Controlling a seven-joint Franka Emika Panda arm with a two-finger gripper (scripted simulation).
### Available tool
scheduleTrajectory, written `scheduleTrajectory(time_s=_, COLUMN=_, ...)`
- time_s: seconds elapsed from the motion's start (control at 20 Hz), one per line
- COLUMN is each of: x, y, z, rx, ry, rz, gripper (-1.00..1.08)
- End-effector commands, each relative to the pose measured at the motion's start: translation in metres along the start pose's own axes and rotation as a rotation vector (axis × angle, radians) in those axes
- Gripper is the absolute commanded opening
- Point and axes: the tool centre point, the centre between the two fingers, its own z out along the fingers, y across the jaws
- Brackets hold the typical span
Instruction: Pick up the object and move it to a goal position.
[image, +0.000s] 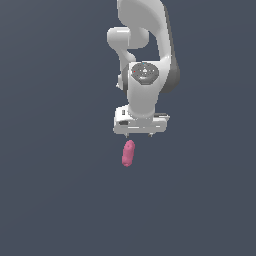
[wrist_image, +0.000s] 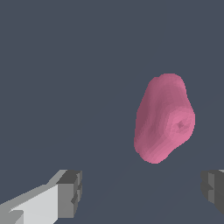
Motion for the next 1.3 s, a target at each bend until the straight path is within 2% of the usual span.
scheduleTrajectory(time_s=0.0, x=-0.004, y=-0.009, z=0.002, rx=0.008, ry=-0.011, rz=-0.005, gripper=1.0)
scheduleTrajectory(time_s=0.4, x=0.003, y=0.0, z=0.004, rx=0.005, ry=0.001, rz=0.034, gripper=1.0)
scheduleTrajectory(time_s=0.95, x=0.031, y=0.04, z=0.013, rx=-0.01, ry=0.053, rz=0.21, gripper=1.0)
scheduleTrajectory(time_s=1.25, x=0.032, y=0.043, z=0.014, rx=-0.011, ry=0.056, rz=0.221, gripper=1.0)
